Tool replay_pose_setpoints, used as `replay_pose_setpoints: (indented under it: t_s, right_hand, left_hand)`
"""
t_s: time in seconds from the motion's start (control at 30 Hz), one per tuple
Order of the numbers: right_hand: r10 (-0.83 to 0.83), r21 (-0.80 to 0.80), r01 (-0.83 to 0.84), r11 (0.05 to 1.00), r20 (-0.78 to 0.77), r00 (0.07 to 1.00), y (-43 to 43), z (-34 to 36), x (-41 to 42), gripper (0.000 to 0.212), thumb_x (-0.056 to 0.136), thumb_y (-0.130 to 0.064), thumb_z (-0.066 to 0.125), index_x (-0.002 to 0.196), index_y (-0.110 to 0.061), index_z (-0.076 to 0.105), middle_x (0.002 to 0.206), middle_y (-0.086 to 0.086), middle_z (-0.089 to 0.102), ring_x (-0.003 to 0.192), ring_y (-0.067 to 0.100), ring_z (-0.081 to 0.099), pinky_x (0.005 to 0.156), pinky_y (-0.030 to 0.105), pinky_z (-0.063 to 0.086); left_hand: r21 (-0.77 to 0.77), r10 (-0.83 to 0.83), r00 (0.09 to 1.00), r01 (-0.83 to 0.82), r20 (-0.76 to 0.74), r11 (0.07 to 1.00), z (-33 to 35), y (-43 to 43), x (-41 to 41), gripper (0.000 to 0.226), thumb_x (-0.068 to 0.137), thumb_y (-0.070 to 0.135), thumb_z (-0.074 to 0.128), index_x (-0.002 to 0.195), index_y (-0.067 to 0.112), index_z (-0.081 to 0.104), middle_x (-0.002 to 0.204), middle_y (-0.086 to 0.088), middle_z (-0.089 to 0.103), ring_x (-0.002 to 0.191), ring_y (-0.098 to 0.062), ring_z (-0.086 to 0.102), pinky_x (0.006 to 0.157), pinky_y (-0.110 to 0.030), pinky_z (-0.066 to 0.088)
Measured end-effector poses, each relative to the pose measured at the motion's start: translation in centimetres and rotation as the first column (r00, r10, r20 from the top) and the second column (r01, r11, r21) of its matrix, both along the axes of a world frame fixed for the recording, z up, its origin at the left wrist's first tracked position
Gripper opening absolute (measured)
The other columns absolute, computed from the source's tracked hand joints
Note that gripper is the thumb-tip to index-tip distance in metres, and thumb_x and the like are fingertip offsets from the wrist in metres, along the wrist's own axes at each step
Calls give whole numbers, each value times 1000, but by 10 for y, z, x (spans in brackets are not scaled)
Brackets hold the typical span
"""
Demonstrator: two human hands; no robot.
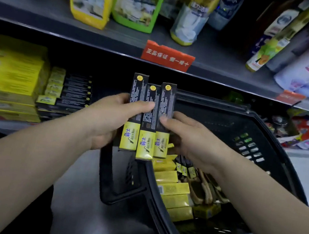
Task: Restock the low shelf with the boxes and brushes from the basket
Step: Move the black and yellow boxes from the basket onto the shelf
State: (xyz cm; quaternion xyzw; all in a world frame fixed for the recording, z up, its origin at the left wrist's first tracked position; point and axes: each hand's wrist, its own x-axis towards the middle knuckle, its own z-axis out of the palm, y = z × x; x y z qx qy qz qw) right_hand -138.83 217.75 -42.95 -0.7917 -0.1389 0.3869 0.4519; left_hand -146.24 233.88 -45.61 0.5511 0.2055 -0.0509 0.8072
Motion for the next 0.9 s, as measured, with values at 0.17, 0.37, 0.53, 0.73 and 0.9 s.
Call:
replay_pose_setpoints:
  t_s: [0.17, 0.37, 0.53, 0.73, 0.9]
  right_hand:
    - [80, 70, -79, 994, -16, 997, 65, 2, -14, 44, 88, -24, 61, 129, -20, 47, 115, 3, 66, 98, 16, 66, 85, 37, 54]
    - [202, 96, -188, 977, -170, 964, 125, -13, -7, 63, 88, -11, 59, 136, -43, 33, 115, 2, 65, 97, 25, 66, 81, 41, 55]
    - [64, 85, -48, 995, -204, 977, 161, -30, 19, 24, 86, -10, 60, 105, -21, 52, 76, 2, 69, 65, 20, 67, 61, 32, 58]
    - [-185, 1, 186, 983, -86, 979, 205, -75, 50, 48, 82, -18, 71, 123, -6, 50, 102, 11, 67, 69, 17, 66, 58, 26, 58]
    - [-280, -68, 277, 958, -25, 960, 238, -106, 65, 41, 82, -37, 69, 115, -14, 56, 96, 2, 63, 68, 13, 58, 57, 20, 48]
  left_hand:
    - [49, 137, 990, -137, -9, 989, -5, 60, -30, 19, 81, 24, 68, 99, 22, 60, 80, 2, 75, 69, -14, 72, 49, -26, 55]
    - [133, 223, 971, -210, -91, 969, -23, 119, -48, 21, 81, 25, 69, 100, 23, 59, 82, -2, 75, 72, -18, 72, 59, -32, 58]
    - [253, 308, 937, -262, -166, 931, -42, 158, -60, 37, 80, 23, 71, 113, 14, 59, 105, -11, 69, 98, -28, 66, 93, -48, 50]
    - [300, 365, 912, -301, -185, 905, -53, 199, -71, 39, 77, 29, 73, 111, 19, 56, 105, -7, 69, 100, -25, 64, 94, -47, 48]
    - [310, 382, 908, -318, -174, 896, -62, 216, -67, 50, 77, 32, 73, 120, 22, 49, 98, 2, 63, 104, -19, 56, 98, -35, 39]
